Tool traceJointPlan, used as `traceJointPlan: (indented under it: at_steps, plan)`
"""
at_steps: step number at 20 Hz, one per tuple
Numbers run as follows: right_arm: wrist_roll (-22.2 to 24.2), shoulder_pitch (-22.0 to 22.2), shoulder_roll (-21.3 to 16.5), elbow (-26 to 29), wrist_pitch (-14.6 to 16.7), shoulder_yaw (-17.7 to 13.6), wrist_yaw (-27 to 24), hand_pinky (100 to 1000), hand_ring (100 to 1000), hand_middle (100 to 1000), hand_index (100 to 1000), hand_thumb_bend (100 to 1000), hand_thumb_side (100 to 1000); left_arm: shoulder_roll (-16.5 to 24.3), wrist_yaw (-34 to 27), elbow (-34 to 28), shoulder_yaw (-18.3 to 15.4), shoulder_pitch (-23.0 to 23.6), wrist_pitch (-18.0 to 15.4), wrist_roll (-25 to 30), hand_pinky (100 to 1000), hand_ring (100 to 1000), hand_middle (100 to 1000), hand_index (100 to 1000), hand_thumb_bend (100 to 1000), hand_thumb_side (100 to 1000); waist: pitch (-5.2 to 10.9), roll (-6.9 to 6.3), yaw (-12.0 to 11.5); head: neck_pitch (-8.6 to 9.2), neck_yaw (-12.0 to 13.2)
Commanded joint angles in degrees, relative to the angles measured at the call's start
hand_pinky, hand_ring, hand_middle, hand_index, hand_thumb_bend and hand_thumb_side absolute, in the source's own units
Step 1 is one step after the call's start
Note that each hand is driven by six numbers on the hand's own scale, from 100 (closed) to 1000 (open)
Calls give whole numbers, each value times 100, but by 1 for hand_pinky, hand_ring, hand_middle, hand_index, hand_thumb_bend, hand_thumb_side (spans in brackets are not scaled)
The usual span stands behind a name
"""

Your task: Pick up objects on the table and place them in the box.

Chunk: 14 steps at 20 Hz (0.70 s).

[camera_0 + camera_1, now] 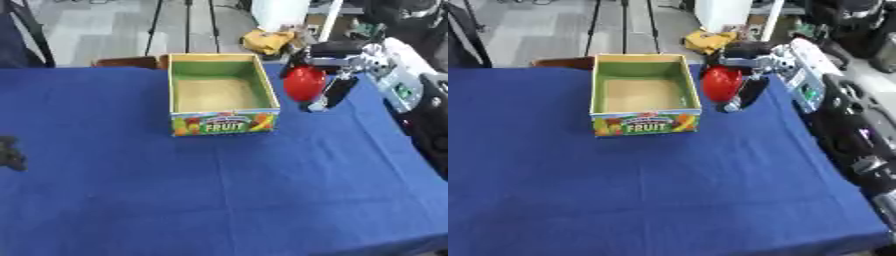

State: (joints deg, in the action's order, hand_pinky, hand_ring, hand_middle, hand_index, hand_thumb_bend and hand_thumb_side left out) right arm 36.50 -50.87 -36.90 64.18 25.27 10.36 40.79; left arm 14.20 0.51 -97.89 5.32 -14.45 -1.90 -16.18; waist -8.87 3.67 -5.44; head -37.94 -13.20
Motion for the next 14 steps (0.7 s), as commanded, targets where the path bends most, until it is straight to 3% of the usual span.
traceJointPlan:
  at_steps: [1,8,14]
  plan:
    - [-125,-335,77,-267,6,-148,294,100,424,655,841,105,124,79,-21,-113,54,-126,-3,63,584,359,404,565,958,779,36,-3,-109,130,-99]
    - [-653,-873,496,-1135,-139,-521,1239,100,452,689,847,100,119,24,-49,-163,192,-328,5,210,583,358,403,564,962,778,-102,53,-698,350,-484]
    - [-1226,-1055,728,-1911,-452,-859,2042,138,500,777,885,100,115,-9,-61,-234,218,-423,12,236,583,356,401,563,965,778,-212,60,-1000,508,-768]
